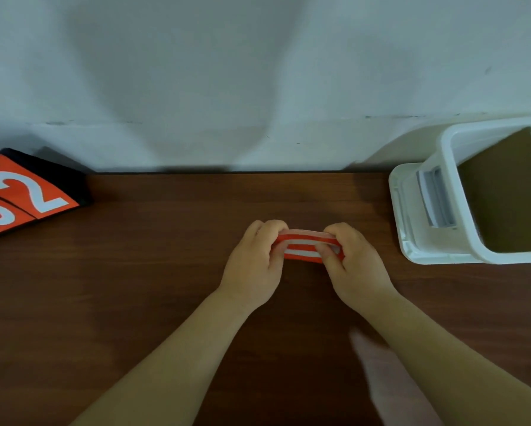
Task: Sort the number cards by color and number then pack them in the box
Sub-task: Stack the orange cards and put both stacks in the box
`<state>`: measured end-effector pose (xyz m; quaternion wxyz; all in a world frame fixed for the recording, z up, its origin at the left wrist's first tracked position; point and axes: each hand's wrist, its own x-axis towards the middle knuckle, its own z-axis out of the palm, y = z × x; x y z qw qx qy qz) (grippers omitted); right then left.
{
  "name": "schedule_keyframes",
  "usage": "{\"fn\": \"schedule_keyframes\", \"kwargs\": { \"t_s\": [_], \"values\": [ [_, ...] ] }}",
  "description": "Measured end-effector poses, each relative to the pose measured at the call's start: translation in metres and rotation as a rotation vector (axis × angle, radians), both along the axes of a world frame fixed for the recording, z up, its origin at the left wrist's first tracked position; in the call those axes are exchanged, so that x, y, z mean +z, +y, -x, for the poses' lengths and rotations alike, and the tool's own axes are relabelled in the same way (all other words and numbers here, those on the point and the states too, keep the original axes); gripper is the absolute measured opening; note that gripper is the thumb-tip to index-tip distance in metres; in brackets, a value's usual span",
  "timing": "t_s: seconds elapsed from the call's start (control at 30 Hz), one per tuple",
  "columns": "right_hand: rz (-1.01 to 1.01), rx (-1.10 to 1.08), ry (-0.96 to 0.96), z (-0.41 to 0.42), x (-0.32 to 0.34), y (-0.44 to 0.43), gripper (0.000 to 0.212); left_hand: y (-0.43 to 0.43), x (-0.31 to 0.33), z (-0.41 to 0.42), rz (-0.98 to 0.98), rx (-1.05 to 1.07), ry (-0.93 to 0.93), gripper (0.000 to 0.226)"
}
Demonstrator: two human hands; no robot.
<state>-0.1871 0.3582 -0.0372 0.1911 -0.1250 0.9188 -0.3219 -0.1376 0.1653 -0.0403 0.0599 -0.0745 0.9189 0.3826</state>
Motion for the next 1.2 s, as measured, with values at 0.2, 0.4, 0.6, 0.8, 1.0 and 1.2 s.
{"fn": "schedule_keyframes", "kwargs": {
  "t_s": [0.2, 0.4, 0.6, 0.8, 1.0, 1.2],
  "values": [
    [0.014, 0.098, -0.129, -0.022, 0.062, 0.011, 0.014, 0.001, 0.062, -0.029, -0.22, 0.036, -0.22, 0.019],
    [0.077, 0.081, -0.077, -0.052, 0.123, 0.054, 0.018, 0.017, 0.1, -0.059, -0.286, -0.033, -0.244, 0.018],
    [0.134, 0.048, -0.128, -0.071, 0.158, 0.125, 0.013, 0.071, 0.129, -0.058, -0.286, -0.166, -0.204, 0.03],
    [0.234, -0.103, -0.197, -0.076, 0.167, 0.21, 0.013, 0.16, 0.147, -0.044, -0.252, -0.141, -0.098, 0.028],
    [0.397, -0.334, -0.16, -0.057, 0.165, 0.289, 0.014, 0.233, 0.142, -0.007, -0.301, 0.19, 0.038, 0.033],
    [0.492, -0.591, -0.05, -0.017, 0.158, 0.34, 0.019, 0.258, 0.118, 0.03, -0.196, 0.358, -0.12, 0.053]
  ]
}}
